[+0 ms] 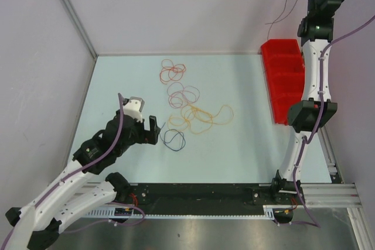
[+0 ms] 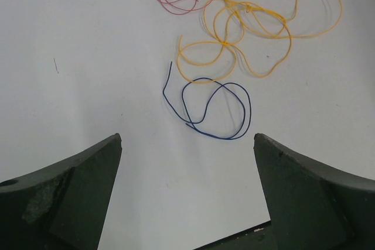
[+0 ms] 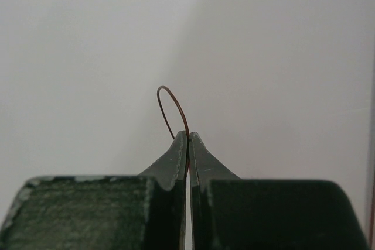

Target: Untangle the cables

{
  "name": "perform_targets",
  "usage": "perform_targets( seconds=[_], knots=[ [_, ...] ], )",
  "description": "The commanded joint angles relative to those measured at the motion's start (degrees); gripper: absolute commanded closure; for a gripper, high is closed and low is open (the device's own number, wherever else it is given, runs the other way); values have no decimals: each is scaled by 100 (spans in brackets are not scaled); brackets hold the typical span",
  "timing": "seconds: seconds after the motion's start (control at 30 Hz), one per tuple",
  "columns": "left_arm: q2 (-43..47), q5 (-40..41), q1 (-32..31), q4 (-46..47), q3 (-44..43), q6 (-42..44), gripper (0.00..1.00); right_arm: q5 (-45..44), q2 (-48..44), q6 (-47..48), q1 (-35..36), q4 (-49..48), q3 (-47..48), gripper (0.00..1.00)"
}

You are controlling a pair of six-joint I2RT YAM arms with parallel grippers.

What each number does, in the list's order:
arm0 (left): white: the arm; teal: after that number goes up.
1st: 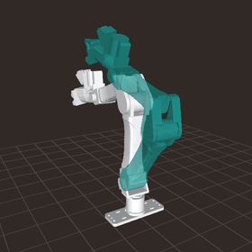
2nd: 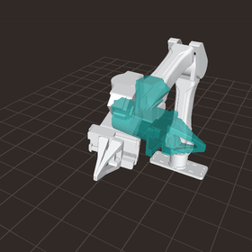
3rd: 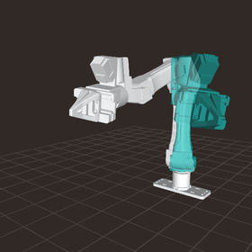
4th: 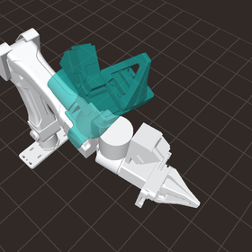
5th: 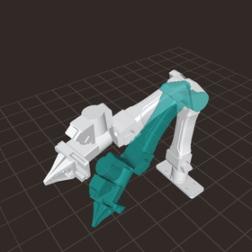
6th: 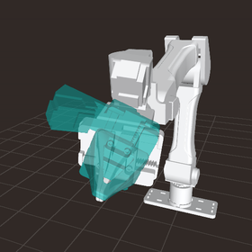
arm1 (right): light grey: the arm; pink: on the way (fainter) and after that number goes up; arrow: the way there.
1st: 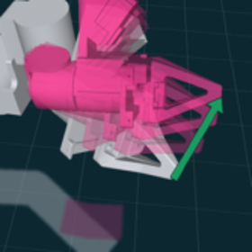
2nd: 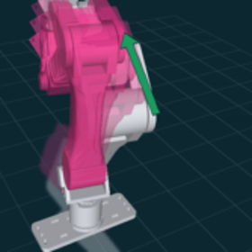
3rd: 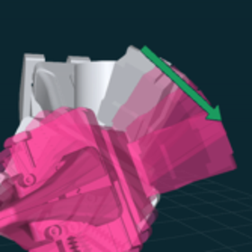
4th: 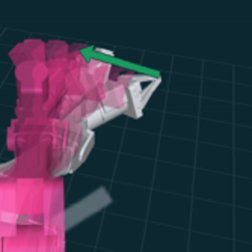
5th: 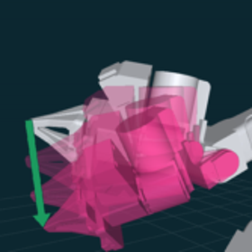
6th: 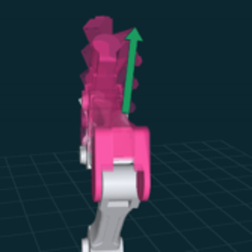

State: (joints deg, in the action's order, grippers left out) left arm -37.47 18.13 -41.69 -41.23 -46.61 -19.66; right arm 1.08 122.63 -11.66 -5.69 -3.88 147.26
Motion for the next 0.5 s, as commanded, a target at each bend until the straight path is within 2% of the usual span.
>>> perform_targets(
  seconds=[0.0,0.37,0.47],
  knots=[
    [-93,182,21,124,20,-143,0,-354,130,-319,-125,-1359,523,100],
    [-208,235,21,107,12,-152,0,-740,367,295,-151,-2653,593,100],
    [-234,261,21,89,3,-161,0,-698,210,489,-160,-2836,68,100]
  ],
)
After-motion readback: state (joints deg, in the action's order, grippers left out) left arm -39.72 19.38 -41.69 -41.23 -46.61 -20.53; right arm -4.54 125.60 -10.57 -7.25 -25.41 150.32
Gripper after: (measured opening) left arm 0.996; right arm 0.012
